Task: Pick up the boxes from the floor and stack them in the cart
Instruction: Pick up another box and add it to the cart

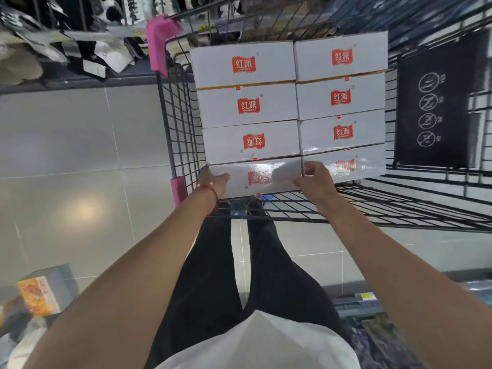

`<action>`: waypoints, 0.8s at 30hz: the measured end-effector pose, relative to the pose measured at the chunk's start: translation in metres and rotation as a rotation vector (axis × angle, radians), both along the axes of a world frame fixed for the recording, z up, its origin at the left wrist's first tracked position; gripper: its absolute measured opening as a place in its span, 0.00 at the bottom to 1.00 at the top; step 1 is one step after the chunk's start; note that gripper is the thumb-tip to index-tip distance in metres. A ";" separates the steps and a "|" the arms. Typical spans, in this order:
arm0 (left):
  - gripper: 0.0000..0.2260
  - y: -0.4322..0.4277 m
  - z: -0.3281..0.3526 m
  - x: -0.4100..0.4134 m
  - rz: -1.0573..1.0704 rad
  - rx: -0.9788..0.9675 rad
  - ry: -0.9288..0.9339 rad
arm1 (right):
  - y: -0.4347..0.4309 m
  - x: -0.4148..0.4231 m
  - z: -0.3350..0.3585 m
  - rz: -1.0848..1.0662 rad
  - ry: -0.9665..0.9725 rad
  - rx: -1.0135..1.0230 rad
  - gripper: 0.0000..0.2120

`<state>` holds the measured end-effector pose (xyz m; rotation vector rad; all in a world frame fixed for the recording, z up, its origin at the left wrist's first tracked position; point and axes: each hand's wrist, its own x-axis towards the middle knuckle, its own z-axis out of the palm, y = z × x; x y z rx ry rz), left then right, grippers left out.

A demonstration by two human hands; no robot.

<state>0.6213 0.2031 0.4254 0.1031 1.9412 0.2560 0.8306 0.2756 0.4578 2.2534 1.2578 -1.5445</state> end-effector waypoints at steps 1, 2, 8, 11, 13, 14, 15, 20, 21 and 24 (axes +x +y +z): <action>0.20 0.001 0.000 -0.001 -0.004 -0.008 -0.004 | 0.000 -0.001 0.000 0.005 -0.005 -0.001 0.28; 0.20 0.001 0.001 -0.001 -0.010 -0.017 -0.012 | 0.001 -0.001 0.001 0.007 -0.004 -0.009 0.28; 0.20 -0.002 0.013 -0.010 -0.073 -0.002 -0.035 | -0.004 -0.008 0.016 0.049 0.073 -0.098 0.30; 0.19 -0.005 0.025 -0.012 -0.099 0.036 0.017 | -0.010 -0.010 0.027 0.012 0.089 -0.066 0.29; 0.21 -0.008 0.039 -0.012 -0.109 0.083 0.009 | -0.014 -0.013 0.037 -0.052 0.121 -0.040 0.26; 0.21 -0.010 0.045 -0.013 -0.112 0.112 -0.003 | -0.016 -0.015 0.041 -0.085 0.143 -0.024 0.25; 0.21 -0.013 0.052 -0.013 -0.105 0.138 -0.016 | -0.018 -0.016 0.046 -0.111 0.164 -0.007 0.23; 0.21 -0.032 0.086 -0.021 0.052 0.252 -0.001 | -0.032 -0.023 0.066 -0.174 0.282 0.030 0.17; 0.20 -0.037 0.092 -0.022 0.088 0.257 0.012 | -0.035 -0.024 0.070 -0.161 0.302 0.032 0.16; 0.16 -0.054 0.110 -0.020 0.208 0.325 0.048 | -0.038 -0.025 0.080 -0.112 0.361 0.033 0.15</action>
